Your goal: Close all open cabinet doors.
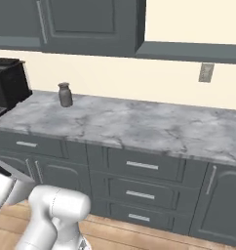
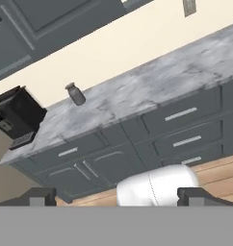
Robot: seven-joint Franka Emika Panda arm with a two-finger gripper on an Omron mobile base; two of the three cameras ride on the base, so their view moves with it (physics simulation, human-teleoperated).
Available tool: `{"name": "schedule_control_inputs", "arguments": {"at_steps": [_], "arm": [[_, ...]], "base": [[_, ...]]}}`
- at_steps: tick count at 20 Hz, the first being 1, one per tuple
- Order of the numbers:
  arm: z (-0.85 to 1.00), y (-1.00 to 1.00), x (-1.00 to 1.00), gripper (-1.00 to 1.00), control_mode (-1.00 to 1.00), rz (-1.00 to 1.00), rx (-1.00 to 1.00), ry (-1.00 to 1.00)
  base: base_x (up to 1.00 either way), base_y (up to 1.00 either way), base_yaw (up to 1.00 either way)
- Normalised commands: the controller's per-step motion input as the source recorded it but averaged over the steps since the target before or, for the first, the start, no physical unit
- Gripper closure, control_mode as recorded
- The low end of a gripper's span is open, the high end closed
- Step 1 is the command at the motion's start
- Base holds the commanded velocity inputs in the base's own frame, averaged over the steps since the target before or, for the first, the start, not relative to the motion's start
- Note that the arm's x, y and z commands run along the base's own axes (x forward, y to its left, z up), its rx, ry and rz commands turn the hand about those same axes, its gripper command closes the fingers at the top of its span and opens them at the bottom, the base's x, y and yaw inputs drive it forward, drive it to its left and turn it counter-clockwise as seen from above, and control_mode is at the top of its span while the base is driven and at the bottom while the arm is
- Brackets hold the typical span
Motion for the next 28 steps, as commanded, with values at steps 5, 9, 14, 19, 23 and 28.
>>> {"name": "schedule_control_inputs", "arguments": {"at_steps": [5, 9, 14, 19, 23, 28], "arm": [[0.00, 0.00, 0.00, -1.00, 1.00, 0.00, 0.00, 0.00], [0.00, 0.00, 0.00, -1.00, 1.00, 0.00, 0.00, 0.00], [0.00, 0.00, 0.00, -1.00, 1.00, 0.00, 0.00, 0.00], [0.00, 0.00, 0.00, -1.00, 1.00, 0.00, 0.00, 0.00], [0.00, 0.00, 0.00, -1.00, 1.00, 0.00, 0.00, 0.00], [0.00, 0.00, 0.00, -1.00, 1.00, 0.00, 0.00, 0.00]], "base": [[0.46, 1.00, -0.09], [0.11, 1.00, -0.25], [0.07, 0.95, -0.29], [0.42, 0.99, -0.24], [0.65, 0.68, -0.16], [0.13, 0.17, -0.04]]}}
